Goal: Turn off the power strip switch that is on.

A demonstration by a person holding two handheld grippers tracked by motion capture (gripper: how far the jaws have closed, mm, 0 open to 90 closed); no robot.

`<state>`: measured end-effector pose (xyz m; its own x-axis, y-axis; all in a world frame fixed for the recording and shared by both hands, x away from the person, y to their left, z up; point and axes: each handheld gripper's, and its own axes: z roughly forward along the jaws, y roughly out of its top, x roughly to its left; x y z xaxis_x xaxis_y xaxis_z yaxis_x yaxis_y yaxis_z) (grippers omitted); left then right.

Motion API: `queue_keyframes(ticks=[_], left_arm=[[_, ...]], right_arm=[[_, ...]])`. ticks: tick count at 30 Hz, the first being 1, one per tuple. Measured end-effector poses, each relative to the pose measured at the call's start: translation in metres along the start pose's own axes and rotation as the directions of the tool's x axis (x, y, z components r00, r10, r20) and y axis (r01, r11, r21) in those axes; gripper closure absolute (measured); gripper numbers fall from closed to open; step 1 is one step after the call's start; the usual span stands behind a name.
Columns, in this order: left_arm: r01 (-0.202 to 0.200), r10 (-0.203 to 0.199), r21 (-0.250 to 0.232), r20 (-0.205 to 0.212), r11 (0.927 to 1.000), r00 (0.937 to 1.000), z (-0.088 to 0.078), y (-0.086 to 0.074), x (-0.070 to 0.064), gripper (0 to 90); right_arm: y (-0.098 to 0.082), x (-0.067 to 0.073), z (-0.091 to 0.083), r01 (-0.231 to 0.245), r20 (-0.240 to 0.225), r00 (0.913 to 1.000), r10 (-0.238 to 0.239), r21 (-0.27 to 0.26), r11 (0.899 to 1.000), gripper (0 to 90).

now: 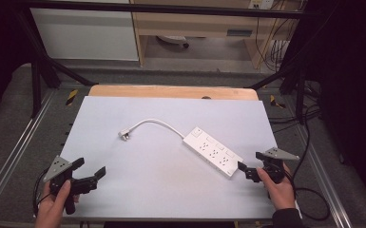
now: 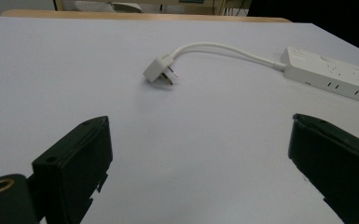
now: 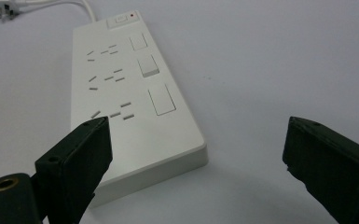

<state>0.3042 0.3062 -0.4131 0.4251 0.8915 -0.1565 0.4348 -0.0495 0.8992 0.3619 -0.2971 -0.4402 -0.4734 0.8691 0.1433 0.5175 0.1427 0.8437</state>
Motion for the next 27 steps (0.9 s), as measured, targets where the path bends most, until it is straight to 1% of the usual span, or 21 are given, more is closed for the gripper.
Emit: queue_keyframes(ticks=[4, 9, 10, 13, 14, 15, 17, 20, 21, 22, 24, 25, 26, 27], left_arm=[[0.006, -0.006, -0.006, 0.002, 1.0000, 1.0000, -0.001, 0.000, 0.001, 5.8], [0.009, -0.009, 0.003, 0.004, 1.0000, 1.0000, 0.001, -0.001, 0.001, 5.8], [0.009, -0.009, 0.006, 0.004, 0.9999, 1.0000, 0.001, -0.001, 0.001, 5.8], [0.001, -0.001, 0.008, 0.005, 1.0000, 1.0000, 0.002, -0.001, 0.001, 5.7], [-0.001, 0.001, 0.008, 0.005, 1.0000, 1.0000, 0.001, 0.000, 0.001, 5.7], [-0.001, 0.000, 0.005, 0.004, 1.0000, 1.0000, 0.001, 0.000, 0.001, 5.7], [0.001, -0.001, 0.004, 0.004, 1.0000, 1.0000, 0.001, 0.000, 0.001, 5.7], [0.003, -0.004, 0.006, 0.006, 1.0000, 1.0000, 0.001, 0.000, 0.001, 5.8], [0.003, -0.003, 0.005, 0.006, 1.0000, 1.0000, 0.002, 0.000, 0.001, 5.7], [0.004, -0.004, 0.005, 0.007, 1.0000, 1.0000, 0.002, 0.000, 0.001, 5.8], [-0.001, 0.001, 0.007, 0.009, 1.0000, 1.0000, 0.003, 0.001, 0.000, 5.8], [-0.004, 0.004, 0.007, 0.009, 1.0000, 1.0000, 0.003, 0.001, 0.000, 5.8], [-0.005, 0.005, 0.008, 0.010, 1.0000, 0.9999, 0.004, 0.001, 0.000, 5.8], [-0.005, 0.005, 0.010, 0.011, 0.9999, 0.9999, 0.004, 0.001, 0.000, 5.8]], right_arm=[[0.001, 0.001, -0.002, 0.009, 0.004, 1.0000, -0.009, -0.016, 1.000, 8.2], [0.004, 0.001, -0.005, 0.014, 0.007, 0.9999, -0.013, -0.043, 0.999, 7.4], [0.006, 0.002, -0.007, 0.018, 0.008, 0.9998, -0.018, -0.064, 0.998, 7.1], [0.008, 0.005, -0.010, 0.021, 0.013, 0.9997, -0.020, -0.084, 0.996, 6.8], [0.009, 0.006, -0.011, 0.033, 0.015, 0.9994, -0.032, -0.096, 0.995, 6.8], [0.009, 0.006, -0.011, 0.033, 0.015, 0.9994, -0.032, -0.096, 0.995, 6.8], [0.013, 0.010, -0.013, 0.050, 0.022, 0.9986, -0.048, -0.111, 0.993, 6.7], [0.016, 0.013, -0.013, 0.064, 0.025, 0.9978, -0.062, -0.108, 0.992, 6.7], [0.020, 0.016, -0.012, 0.078, 0.023, 0.9969, -0.076, -0.114, 0.990, 6.7], [0.022, 0.017, -0.012, 0.081, 0.021, 0.9966, -0.080, -0.113, 0.990, 6.6], [0.026, 0.020, -0.011, 0.106, 0.027, 0.9943, -0.103, -0.113, 0.988, 5.9], [0.026, 0.020, -0.011, 0.106, 0.027, 0.9943, -0.103, -0.113, 0.988, 5.9], [0.030, 0.022, -0.009, 0.107, 0.022, 0.9942, -0.105, -0.120, 0.987, 5.7], [0.033, 0.023, -0.008, 0.110, 0.026, 0.9939, -0.107, -0.123, 0.986, 5.5]])
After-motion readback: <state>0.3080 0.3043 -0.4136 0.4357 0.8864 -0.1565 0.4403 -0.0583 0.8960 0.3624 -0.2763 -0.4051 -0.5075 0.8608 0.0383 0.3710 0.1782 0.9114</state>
